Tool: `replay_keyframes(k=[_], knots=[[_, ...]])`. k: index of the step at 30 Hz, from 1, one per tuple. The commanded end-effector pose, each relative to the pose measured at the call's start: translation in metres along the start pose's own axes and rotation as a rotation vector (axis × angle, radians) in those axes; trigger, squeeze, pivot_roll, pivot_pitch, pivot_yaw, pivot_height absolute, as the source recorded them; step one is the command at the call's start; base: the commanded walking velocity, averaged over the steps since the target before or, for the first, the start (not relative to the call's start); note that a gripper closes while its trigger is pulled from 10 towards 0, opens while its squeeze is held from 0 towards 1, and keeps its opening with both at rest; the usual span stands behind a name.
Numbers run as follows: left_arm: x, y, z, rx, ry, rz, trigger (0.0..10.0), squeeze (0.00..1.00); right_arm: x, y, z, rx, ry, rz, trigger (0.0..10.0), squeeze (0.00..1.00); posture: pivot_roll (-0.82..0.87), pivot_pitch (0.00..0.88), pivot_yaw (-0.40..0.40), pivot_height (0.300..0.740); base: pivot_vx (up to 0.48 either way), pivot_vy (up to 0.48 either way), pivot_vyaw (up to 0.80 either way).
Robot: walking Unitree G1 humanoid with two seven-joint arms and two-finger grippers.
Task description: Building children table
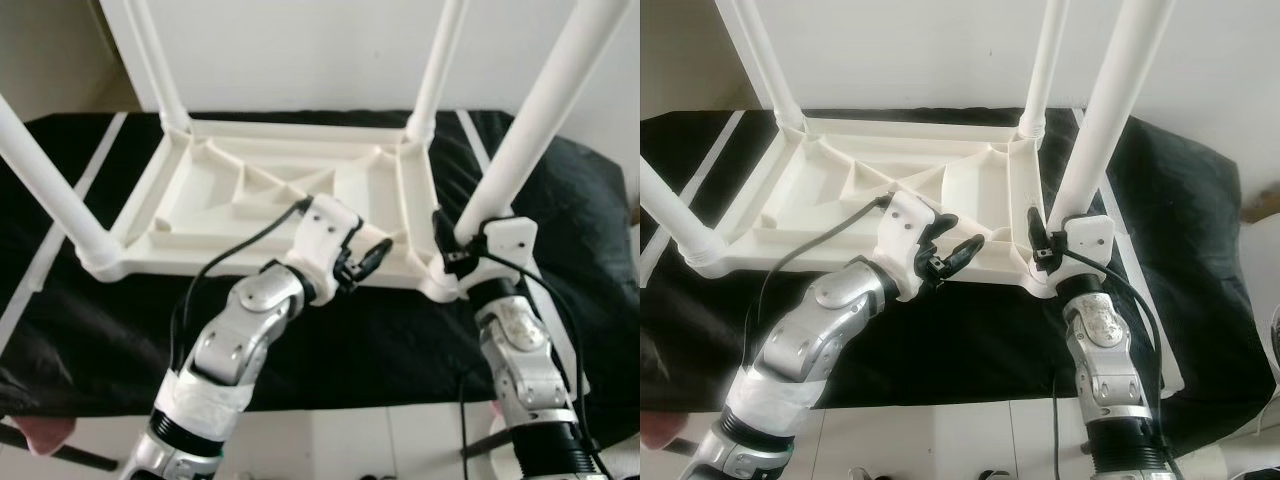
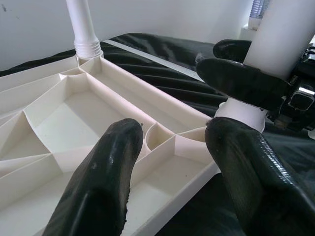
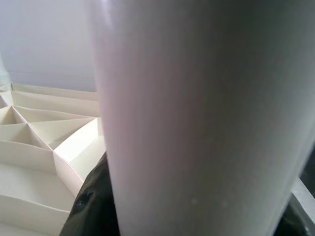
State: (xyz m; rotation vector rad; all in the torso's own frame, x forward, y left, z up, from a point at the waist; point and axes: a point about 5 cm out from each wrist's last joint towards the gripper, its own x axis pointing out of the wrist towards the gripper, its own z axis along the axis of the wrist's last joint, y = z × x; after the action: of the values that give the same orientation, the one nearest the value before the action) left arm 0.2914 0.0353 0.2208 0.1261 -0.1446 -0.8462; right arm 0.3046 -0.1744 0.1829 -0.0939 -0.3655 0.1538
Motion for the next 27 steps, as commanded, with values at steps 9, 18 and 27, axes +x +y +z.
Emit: replay_keyframes(k=[9,18,27], knots=[[-0.001,-0.002,0.001,-0.005,0.004,0.0,10.0,0.0,-0.002,0.001,-0.035,0.14,0.207,-0.024,10.0,0.0,-0.1,0.147,0.027,0.74,0.0,0.0,0.0],[-0.001,-0.002,0.001,-0.004,0.003,0.002,10.0,0.0,-0.001,0.002,-0.036,0.134,0.219,-0.021,10.0,0.0,-0.1,0.146,0.026,0.74,0.0,0.0,0.0],[-0.002,-0.002,0.004,-0.013,-0.007,0.02,10.0,0.0,0.015,0.008,-0.039,0.175,0.387,-0.006,10.0,0.0,-0.1,0.137,0.007,0.74,0.0,0.0,0.0]])
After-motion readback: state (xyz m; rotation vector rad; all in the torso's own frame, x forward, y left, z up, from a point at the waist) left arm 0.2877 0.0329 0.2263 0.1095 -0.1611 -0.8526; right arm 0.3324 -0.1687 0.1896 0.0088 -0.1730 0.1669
